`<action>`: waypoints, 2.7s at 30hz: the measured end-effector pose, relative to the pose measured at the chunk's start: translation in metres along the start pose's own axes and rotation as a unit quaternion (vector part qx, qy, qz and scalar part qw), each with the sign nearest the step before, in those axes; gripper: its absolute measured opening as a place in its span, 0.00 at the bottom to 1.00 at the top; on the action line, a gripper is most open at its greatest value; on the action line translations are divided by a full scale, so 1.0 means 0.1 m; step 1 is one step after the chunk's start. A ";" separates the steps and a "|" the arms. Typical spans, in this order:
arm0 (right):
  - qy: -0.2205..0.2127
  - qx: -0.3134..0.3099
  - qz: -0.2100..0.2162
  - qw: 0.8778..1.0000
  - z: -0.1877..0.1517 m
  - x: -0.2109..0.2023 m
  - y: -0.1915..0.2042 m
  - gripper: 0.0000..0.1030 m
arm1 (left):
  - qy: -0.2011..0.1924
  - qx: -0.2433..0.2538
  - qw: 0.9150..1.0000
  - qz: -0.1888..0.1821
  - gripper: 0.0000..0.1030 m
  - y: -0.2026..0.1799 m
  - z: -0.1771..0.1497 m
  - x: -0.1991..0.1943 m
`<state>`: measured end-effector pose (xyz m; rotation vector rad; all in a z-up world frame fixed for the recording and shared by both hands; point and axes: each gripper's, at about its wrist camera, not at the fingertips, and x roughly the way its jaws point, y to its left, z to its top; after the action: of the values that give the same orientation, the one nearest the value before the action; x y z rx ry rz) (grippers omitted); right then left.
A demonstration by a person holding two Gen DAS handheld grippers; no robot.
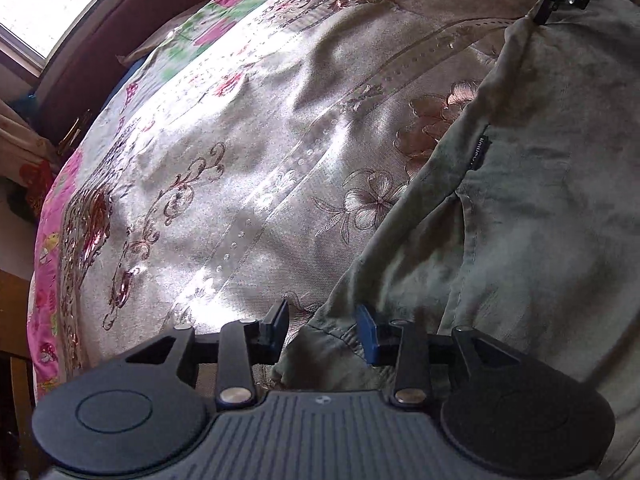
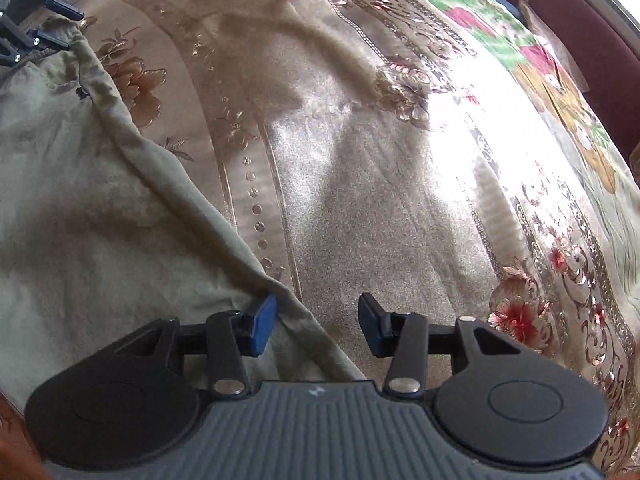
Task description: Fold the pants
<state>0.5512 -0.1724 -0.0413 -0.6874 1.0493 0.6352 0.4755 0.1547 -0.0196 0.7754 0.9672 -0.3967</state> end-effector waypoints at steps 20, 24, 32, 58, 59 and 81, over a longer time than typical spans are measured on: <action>0.042 0.039 0.060 0.997 -0.04 0.03 0.08 0.03 | 0.037 0.005 0.998 -0.059 0.31 0.10 0.01 0.01; 0.031 0.033 0.021 0.999 -0.10 -0.16 0.23 0.02 | 0.025 0.016 0.999 -0.033 0.26 0.03 0.01 -0.16; -0.023 0.071 -0.025 0.997 -0.36 -1.09 0.43 0.02 | -0.025 0.004 0.999 -0.028 0.24 -0.21 -0.21 -1.05; 0.041 0.208 0.074 0.975 -2.01 -2.08 2.38 0.02 | 0.020 -0.037 0.996 -0.077 0.22 -1.52 -1.61 -2.28; 0.041 0.206 0.080 0.975 -1.98 -2.10 2.41 0.02 | 0.023 -0.038 0.997 -0.070 0.22 -1.51 -1.65 -2.28; 0.092 0.258 0.060 0.960 -2.37 -2.03 2.70 0.15 | -0.021 -0.031 0.998 -0.044 0.23 -2.02 -1.35 -2.53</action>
<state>0.1443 -0.2122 0.0126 -0.2273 1.3713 0.3766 0.1388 0.1107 0.0679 0.6666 0.9726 -0.4555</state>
